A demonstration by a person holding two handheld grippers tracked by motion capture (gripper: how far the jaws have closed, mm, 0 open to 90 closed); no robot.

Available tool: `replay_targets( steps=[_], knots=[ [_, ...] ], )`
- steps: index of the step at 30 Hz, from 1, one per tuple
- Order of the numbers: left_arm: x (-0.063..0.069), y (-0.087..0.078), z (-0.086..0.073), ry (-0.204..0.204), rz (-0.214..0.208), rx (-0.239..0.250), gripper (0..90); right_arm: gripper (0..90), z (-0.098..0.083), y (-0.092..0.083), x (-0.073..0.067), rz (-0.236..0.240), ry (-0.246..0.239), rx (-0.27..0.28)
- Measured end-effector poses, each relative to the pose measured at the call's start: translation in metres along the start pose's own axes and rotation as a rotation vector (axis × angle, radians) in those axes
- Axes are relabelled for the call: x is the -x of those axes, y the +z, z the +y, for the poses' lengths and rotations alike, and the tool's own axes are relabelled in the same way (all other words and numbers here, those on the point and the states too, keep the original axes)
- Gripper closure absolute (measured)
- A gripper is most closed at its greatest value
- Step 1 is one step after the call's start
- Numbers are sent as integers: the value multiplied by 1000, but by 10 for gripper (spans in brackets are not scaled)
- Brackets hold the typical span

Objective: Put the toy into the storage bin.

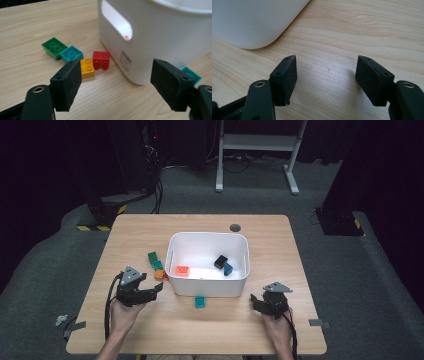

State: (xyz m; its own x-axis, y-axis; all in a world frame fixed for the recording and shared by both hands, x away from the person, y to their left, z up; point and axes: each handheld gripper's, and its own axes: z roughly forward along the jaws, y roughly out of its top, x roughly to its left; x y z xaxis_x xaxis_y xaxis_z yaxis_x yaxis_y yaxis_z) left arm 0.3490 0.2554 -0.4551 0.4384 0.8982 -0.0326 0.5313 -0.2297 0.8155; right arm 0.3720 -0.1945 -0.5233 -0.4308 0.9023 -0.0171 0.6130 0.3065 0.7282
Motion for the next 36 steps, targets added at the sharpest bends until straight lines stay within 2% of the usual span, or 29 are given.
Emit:
replay_targets(
  steps=[2, 7, 16, 20, 31, 36],
  knots=[
    [-5, 7, -3, 9, 24, -19, 262, 341, 0, 0, 0, 0, 0, 0],
    [-14, 29, -8, -6, 51, -53, 272, 342, 0, 0, 0, 0, 0, 0],
    [-26, 64, -12, -32, 72, -83, 322, 341, 0, 0, 0, -1, 1, 0],
    [-30, 73, -15, -54, 77, -87, 347, 341, 0, 0, 0, -2, -1, 1],
    [-35, 87, -20, -76, 78, -97, 415, 341, 0, 0, 0, -2, 2, 0],
    [-33, 90, -20, -61, 83, -96, 483, 341, 0, 0, 0, -2, 2, 1]
  ],
)
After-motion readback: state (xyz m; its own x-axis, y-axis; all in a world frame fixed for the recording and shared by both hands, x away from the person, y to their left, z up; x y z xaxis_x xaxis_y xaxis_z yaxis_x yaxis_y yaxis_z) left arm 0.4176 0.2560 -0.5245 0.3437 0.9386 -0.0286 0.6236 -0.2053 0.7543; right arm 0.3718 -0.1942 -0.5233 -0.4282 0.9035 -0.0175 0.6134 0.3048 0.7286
